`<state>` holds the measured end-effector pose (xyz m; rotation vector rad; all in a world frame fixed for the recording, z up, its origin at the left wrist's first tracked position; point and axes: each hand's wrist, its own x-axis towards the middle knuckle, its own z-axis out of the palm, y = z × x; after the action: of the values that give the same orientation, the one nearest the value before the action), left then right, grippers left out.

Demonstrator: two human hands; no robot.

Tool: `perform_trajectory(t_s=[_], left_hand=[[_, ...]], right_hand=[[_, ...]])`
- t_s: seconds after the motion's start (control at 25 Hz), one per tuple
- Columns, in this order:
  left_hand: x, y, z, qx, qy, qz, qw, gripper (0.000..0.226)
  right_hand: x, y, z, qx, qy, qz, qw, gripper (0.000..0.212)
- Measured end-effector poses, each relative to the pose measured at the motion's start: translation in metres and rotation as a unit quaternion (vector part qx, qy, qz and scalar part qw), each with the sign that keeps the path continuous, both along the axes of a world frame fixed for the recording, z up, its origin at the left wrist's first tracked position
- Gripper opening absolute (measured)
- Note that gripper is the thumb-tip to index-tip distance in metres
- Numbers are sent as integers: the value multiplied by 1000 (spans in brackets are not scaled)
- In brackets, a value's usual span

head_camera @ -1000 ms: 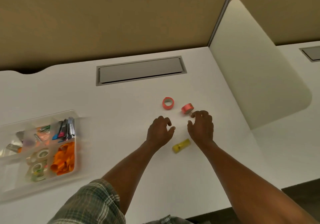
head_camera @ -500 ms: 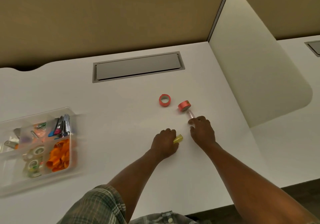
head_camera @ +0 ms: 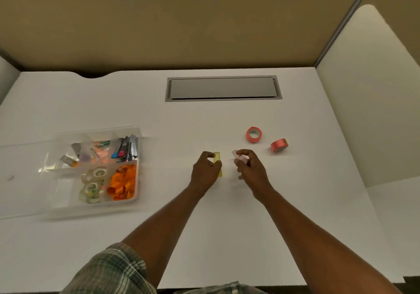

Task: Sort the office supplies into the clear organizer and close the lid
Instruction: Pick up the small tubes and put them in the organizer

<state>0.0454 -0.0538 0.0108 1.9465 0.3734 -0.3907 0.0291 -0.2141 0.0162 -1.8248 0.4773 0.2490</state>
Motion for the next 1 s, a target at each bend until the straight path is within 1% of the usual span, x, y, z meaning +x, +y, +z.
perform_trajectory(t_s=[0.08,0.12,0.24,0.32,0.4,0.44,0.56,0.68,0.88,0.96,1.0], left_hand=[[1,31,6,-14,-3,37,999,25],[1,49,9,-21,-5,55,998,25],[2,100,14,-26,-3,95,995,29],[1,136,17,-31,1,122,992,31],[-2,169,21,-42,-10,147,988,28],[-4,186,25,-44,-20,157,986,27],[-10,236,35,-13,-63,164,984,29],[-12,281,43,37,-100,174,979,32],[-24,367,43,39,-101,284,953,27],[-25,395,41,67,-93,298,948,19],[-23,406,40,89,-92,295,947,19]], right_hand=[[7,30,6,-2,-15,19,1000,24],[11,48,8,-12,-23,28,999,24],[23,96,14,-37,-37,45,998,12],[30,130,20,-53,-45,73,995,19],[37,165,24,-37,-42,97,994,26],[40,183,27,-21,-37,108,993,26],[49,234,34,14,-40,147,988,20],[59,281,39,-10,-63,185,981,25],[69,369,39,-14,-69,228,971,29],[70,400,38,-2,-66,243,968,28],[70,413,36,4,-61,247,967,28]])
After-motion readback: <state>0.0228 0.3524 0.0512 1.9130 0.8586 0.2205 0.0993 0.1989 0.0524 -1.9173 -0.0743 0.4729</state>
